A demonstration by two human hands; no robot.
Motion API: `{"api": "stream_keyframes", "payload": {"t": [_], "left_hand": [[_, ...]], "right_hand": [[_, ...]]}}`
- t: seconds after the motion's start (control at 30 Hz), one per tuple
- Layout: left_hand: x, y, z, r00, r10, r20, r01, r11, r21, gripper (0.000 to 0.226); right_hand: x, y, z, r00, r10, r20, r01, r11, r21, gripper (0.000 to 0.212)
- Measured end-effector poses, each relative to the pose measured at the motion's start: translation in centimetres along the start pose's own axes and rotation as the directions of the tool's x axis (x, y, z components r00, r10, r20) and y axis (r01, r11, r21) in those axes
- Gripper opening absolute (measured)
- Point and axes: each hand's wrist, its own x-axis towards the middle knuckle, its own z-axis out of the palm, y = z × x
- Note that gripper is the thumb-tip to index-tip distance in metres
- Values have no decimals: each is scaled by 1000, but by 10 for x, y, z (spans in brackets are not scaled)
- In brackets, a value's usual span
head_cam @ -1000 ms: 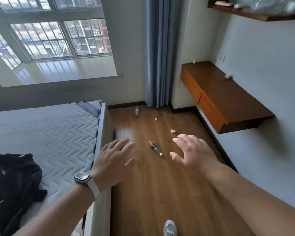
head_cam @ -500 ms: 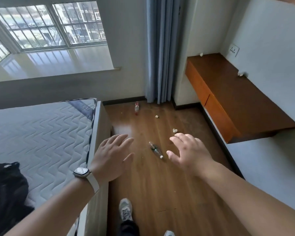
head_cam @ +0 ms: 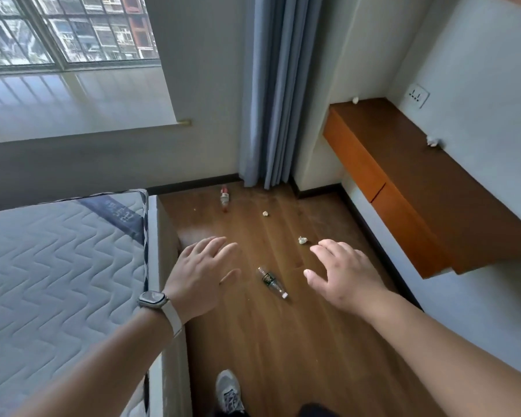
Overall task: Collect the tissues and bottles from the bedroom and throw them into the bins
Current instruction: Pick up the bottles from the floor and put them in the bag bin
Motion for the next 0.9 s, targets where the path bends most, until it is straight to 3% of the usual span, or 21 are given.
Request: {"api": "stream_keyframes", "payload": {"t": [0.3,0.47,0.67,0.9], "left_hand": [[76,-63,18,994,37,103,-36,999,-11,50],[133,-85,51,983,40,181,-41,999,2,54],[213,-106,83,968,10,251,-12,1000,8,52],[320,-135,149,966,33,256,-44,998,41,55]], "right_hand": [[78,-11,17,995,79,58,-81,996,22,58],[134,14,47,989,115,93,-121,991,59,65],[222,52,77,975,118,190,-137,987,88,55],[322,96,110,973,132,190,-153,983,104,51]]}}
